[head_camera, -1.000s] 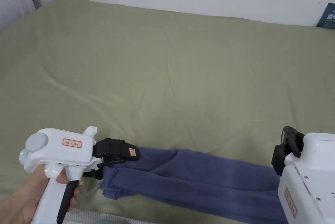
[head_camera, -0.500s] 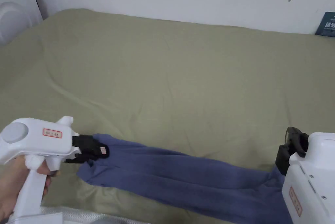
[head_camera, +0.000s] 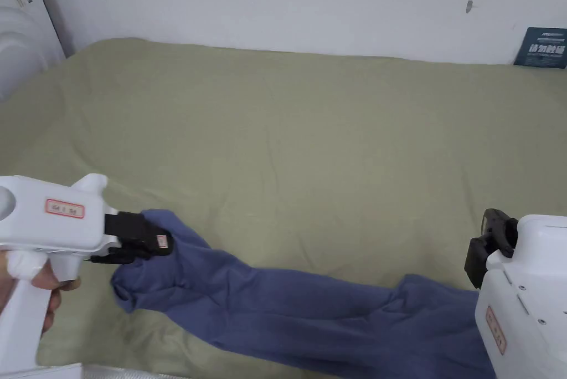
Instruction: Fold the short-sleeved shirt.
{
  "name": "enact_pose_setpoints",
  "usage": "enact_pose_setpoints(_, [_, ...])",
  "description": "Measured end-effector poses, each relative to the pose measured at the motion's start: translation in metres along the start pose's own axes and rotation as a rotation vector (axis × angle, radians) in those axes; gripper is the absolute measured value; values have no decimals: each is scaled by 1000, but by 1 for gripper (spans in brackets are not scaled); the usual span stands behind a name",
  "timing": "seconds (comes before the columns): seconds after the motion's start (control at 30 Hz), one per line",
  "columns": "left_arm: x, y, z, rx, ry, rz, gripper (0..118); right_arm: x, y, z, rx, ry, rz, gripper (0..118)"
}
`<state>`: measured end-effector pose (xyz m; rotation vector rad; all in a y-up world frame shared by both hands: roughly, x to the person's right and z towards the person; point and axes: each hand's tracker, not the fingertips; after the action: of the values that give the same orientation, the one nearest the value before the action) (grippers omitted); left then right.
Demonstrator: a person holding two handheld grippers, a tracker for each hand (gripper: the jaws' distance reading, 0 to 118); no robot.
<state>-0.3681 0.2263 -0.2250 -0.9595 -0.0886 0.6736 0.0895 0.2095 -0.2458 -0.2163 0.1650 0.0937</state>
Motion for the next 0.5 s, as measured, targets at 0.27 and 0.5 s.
enact_pose_setpoints(0.27, [103,-18,-95,-111,-24,-125,6,17,-9,4,-30,-23,-13,1])
enact_pose_setpoints(0.5, [144,-49,-200,-225,18,-197,27,34,-15,0,-56,-53,-28,1])
